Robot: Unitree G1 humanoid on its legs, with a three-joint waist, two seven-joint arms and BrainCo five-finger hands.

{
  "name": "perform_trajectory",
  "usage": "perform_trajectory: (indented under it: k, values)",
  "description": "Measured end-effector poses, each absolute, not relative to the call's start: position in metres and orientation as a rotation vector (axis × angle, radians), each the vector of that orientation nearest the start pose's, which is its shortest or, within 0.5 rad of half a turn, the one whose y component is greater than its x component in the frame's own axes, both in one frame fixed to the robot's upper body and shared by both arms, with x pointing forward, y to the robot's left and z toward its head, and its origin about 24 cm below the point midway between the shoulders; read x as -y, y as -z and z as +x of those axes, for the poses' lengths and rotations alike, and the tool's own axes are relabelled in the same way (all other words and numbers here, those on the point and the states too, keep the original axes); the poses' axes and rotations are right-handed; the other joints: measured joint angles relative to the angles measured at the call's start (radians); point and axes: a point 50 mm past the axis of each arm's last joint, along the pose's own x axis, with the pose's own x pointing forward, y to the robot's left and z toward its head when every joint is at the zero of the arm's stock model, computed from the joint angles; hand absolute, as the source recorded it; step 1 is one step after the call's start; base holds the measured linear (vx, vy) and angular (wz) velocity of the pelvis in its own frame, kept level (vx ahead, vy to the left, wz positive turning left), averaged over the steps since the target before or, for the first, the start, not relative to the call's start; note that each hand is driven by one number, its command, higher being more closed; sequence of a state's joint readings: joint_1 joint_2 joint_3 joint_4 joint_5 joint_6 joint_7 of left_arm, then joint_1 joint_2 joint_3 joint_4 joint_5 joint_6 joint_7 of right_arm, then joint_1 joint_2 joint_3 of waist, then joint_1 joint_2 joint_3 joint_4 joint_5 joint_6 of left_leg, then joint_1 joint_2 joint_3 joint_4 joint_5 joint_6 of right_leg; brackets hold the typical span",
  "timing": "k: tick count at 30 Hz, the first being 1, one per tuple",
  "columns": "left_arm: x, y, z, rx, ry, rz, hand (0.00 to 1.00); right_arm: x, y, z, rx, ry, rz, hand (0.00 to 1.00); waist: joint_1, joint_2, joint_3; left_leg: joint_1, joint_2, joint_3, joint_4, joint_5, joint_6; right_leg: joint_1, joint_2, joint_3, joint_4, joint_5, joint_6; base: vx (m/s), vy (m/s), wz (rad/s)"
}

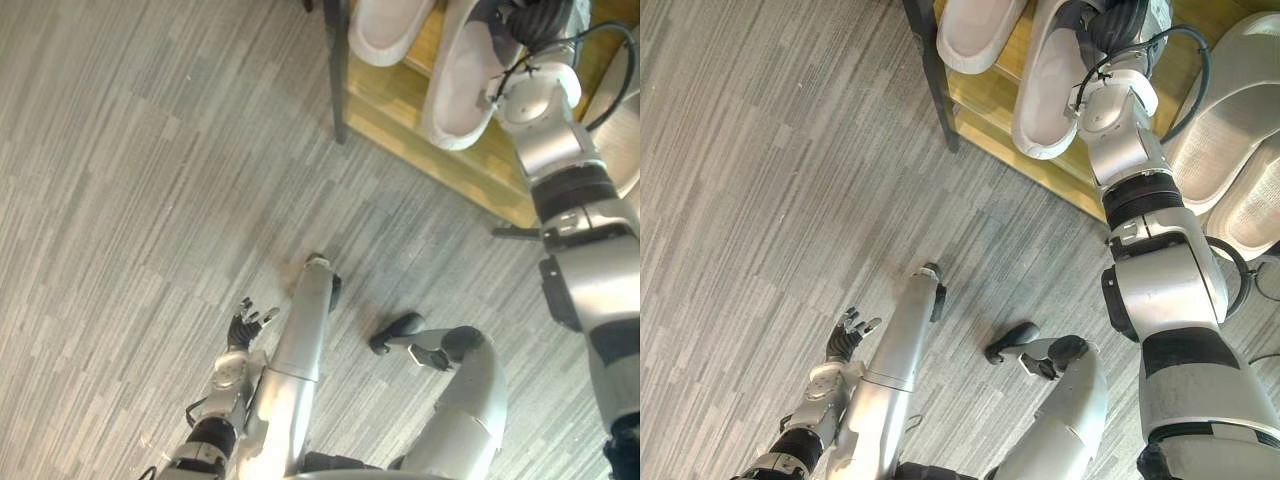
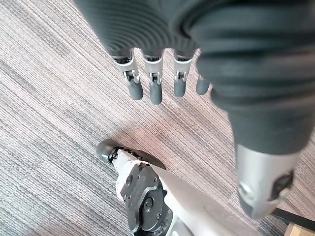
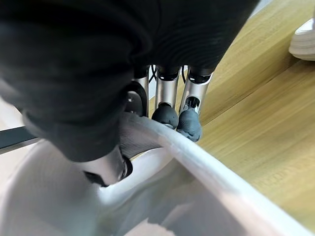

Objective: Organize the slippers on the shoe rack

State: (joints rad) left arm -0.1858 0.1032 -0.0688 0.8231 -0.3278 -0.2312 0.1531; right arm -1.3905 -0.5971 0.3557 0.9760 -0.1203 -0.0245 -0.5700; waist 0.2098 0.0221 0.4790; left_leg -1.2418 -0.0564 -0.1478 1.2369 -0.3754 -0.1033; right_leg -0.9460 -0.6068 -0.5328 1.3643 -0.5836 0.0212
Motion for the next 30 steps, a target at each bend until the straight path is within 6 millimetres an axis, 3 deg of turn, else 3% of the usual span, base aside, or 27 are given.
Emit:
perform_trajectory:
  k: [21,30]
  values:
    - [-0.179,0.076,0.245,-0.450,-0.250,-0.125,0.00,0.225,-0.364,0.385,0.682,0.723,-0.497,0.00,-0.004,0.000,0.000,0.014,0.030,0.016,0.004,0.004,0.001,0.003,0.020,0.013,-0.001,0.004,-0.007,0.05,-0.021,-0.03]
    - [-0.180,0.077,0.245,-0.462,-0.257,-0.130,0.00,0.222,-0.364,0.386,0.683,0.713,-0.480,0.00,-0.005,0.000,0.000,0.027,0.038,0.021,-0.005,0.007,0.001,0.007,0.031,0.020,-0.010,0.006,-0.012,0.05,-0.027,-0.02]
